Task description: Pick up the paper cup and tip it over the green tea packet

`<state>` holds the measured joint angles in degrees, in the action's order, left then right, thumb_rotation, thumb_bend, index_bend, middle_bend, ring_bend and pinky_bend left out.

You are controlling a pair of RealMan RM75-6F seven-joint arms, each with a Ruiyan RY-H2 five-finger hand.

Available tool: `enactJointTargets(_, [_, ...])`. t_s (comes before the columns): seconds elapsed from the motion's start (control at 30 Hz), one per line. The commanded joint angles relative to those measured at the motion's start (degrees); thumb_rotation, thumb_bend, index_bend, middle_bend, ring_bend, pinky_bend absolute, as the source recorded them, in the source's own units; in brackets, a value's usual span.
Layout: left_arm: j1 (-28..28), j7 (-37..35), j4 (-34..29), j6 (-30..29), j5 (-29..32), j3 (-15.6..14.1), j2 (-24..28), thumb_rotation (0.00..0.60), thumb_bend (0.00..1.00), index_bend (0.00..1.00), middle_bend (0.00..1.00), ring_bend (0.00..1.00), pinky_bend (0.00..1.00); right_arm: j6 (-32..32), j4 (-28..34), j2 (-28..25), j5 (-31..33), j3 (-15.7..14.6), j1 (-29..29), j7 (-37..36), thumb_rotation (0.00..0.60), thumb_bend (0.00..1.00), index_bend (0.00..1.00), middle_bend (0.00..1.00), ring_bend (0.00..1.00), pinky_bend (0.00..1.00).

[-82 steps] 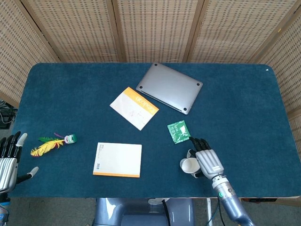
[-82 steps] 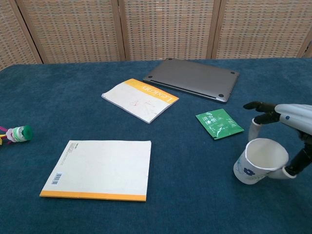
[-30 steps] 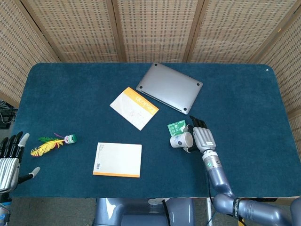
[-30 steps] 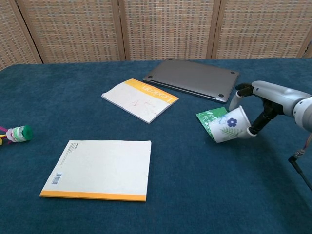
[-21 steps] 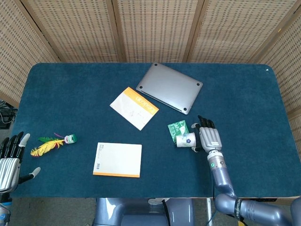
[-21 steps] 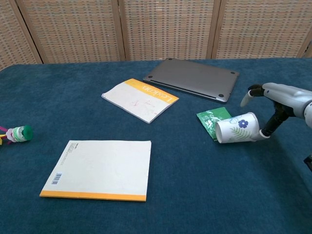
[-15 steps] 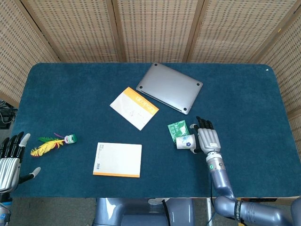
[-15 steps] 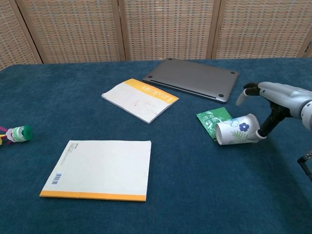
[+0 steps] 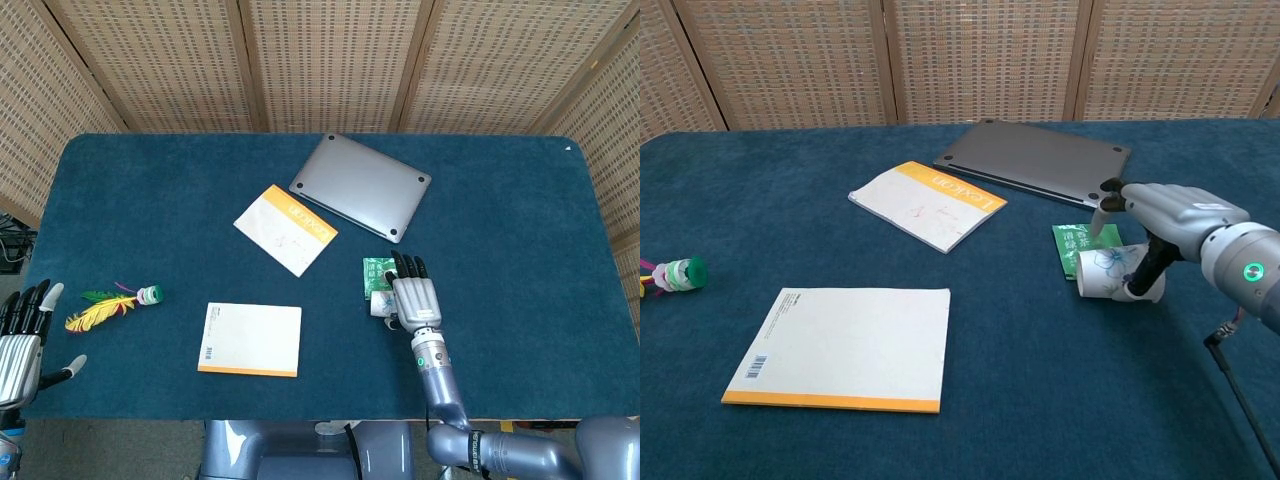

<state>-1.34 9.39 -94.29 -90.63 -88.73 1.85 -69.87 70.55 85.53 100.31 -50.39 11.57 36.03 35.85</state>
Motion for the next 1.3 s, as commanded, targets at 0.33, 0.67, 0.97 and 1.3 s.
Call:
enactJointTargets(0.33, [0.0, -0.2, -0.1, 0.1, 0.3, 0.1, 0.1, 0.600, 0.14, 0.00, 0.00, 0.00, 0.00, 2.6, 0.8, 2.2, 0.9, 0.6, 0.4, 5.4, 0.600, 0.21, 0.37, 0.00, 0.00, 0.00])
enactJointTargets(0.67, [0.1, -0.4, -0.3, -0.1, 0.3, 0.1, 0.4, 0.600, 0.14, 0.00, 0.00, 0.00, 0.00, 3.9, 2.4, 3.7, 3.6, 1.7, 1.3, 10.7, 0.600, 0.21, 0.38, 0.00, 0.00, 0.00])
enactJointTargets(0.97, [0.0, -0.5, -0.3, 0.1, 0.3, 0.0, 0.4, 0.600, 0.14, 0.00, 0.00, 0.00, 0.00, 4.6, 0.9, 5.4, 4.7, 1.6, 2.5, 14.9, 0.600, 0.22, 0.41, 0.00, 0.00, 0.00])
enactJointTargets(1.3, [0.1, -0.8, -0.4, 0.0, 0.1, -0.1, 0.6, 0.600, 0.14, 0.00, 0.00, 0.00, 0.00, 6.0, 0.6, 7.0, 4.6, 1.5, 3.3, 18.0, 0.600, 0.22, 0.44, 0.00, 0.00, 0.00])
